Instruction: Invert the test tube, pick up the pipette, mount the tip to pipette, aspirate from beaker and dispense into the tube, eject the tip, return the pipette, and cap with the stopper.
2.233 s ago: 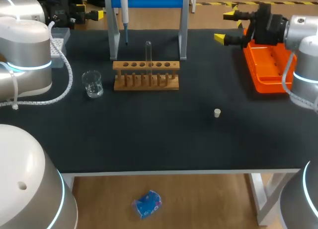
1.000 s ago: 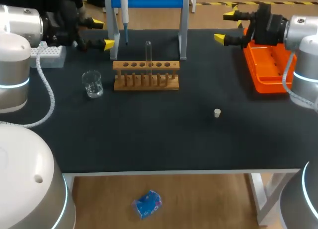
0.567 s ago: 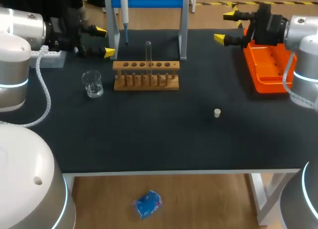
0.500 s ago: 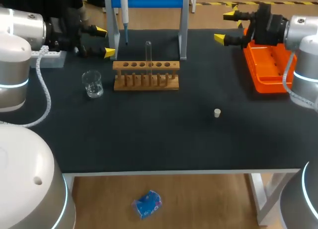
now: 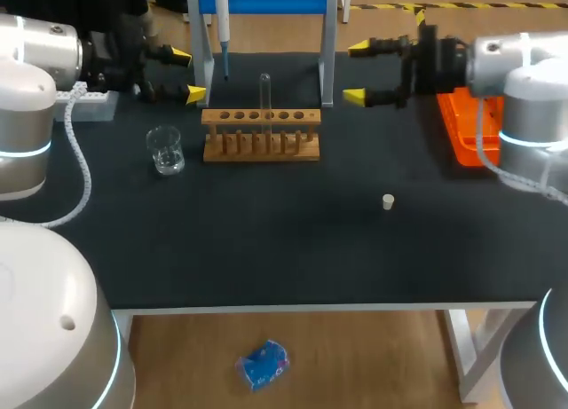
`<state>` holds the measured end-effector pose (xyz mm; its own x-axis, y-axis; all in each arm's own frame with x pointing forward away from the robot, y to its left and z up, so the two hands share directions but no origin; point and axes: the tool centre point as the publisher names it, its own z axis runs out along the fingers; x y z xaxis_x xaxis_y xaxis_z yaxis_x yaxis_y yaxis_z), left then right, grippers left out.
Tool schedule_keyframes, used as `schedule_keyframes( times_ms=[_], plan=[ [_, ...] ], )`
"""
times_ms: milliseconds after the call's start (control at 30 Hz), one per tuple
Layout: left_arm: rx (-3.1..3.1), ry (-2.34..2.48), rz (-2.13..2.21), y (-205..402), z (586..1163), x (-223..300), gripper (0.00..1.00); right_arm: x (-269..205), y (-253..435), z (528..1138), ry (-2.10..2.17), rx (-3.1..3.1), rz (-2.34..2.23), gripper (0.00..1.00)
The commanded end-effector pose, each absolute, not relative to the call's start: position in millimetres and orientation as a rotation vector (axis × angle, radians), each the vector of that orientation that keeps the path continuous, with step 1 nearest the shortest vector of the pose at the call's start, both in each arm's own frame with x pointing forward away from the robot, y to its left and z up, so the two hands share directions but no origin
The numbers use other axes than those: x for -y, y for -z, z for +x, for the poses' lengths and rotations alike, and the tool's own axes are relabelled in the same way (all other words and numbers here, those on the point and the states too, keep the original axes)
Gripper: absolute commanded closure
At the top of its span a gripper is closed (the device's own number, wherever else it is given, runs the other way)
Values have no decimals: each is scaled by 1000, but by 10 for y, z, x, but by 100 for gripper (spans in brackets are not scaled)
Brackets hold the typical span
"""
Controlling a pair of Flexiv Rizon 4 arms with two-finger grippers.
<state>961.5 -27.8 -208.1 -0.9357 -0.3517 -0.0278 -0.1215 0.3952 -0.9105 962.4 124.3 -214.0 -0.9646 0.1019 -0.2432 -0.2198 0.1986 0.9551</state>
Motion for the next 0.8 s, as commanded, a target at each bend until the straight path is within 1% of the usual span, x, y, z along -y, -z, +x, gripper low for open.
schedule_keyframes(
  times_ms=[33, 133, 633, 800],
  plan=[
    [-2433, 1560, -422, 2084, 9608, 282, 0, -1624, 2354, 9775, -1920, -2227, -205, 0],
    [-2433, 1560, -422, 2084, 9608, 282, 0, -1747, 2407, 9760, -1936, -2255, -191, 0],
    [-2433, 1560, -422, 2084, 9608, 282, 0, -1747, 2407, 9760, -1936, -2255, -191, 0],
    [-2433, 1560, -422, 2084, 9608, 282, 0, -1770, 2509, 9809, -1992, -2211, -183, 0]
  ],
)
